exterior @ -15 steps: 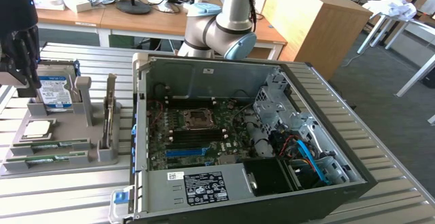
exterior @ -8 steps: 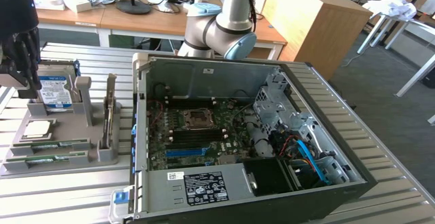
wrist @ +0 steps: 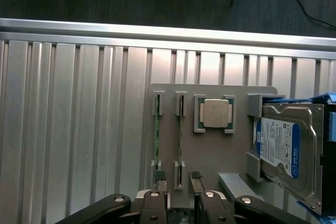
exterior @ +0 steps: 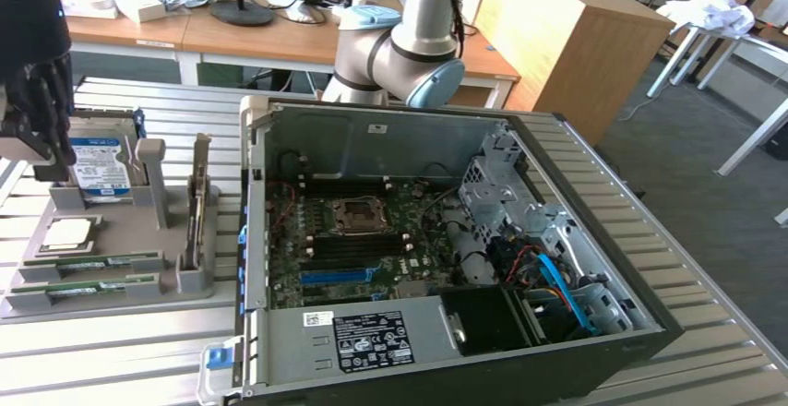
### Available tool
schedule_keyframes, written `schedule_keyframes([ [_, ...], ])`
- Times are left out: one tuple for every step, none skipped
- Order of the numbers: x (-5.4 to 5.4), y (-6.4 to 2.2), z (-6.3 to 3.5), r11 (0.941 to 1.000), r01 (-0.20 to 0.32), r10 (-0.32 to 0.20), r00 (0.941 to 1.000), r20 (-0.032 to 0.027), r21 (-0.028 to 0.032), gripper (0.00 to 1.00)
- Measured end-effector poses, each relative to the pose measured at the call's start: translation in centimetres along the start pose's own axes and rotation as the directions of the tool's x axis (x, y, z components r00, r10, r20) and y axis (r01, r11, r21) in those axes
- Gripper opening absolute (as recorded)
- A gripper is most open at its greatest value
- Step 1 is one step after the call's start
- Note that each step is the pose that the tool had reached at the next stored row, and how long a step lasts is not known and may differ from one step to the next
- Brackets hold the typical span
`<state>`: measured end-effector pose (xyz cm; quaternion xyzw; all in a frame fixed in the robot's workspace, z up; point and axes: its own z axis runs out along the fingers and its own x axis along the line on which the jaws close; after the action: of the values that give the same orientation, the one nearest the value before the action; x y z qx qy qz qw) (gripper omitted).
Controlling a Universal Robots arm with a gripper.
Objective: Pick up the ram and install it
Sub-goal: 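Pick up the ram and move it above insertion slot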
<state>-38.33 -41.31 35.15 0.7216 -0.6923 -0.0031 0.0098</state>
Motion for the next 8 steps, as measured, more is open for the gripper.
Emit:
schedule_keyframes([
  [0.00, 0.00, 0.04, 1.0000, 0.000, 0.000, 1.0000, 0.0000, 0.0000, 0.30],
  [0.00, 0.00, 0.08, 1.0000, 0.000, 0.000, 1.0000, 0.0000, 0.0000, 0.30],
  [0.00, 0.00, 0.12, 1.0000, 0.000, 0.000, 1.0000, 0.0000, 0.0000, 0.30],
  [0.00, 0.00, 0.15, 1.0000, 0.000, 0.000, 1.0000, 0.0000, 0.0000, 0.30],
  [0.00, 0.00, 0.18, 1.0000, 0.000, 0.000, 1.0000, 0.0000, 0.0000, 0.30],
  [0.00, 0.00, 0.21, 1.0000, 0.000, 0.000, 1.0000, 0.0000, -0.0001, 0.30],
  [0.00, 0.00, 0.24, 1.0000, 0.000, 0.000, 1.0000, 0.0000, 0.0000, 0.30],
  [0.00, -0.01, 0.28, 1.0000, 0.000, 0.000, 1.0000, 0.0000, 0.0001, 0.30],
])
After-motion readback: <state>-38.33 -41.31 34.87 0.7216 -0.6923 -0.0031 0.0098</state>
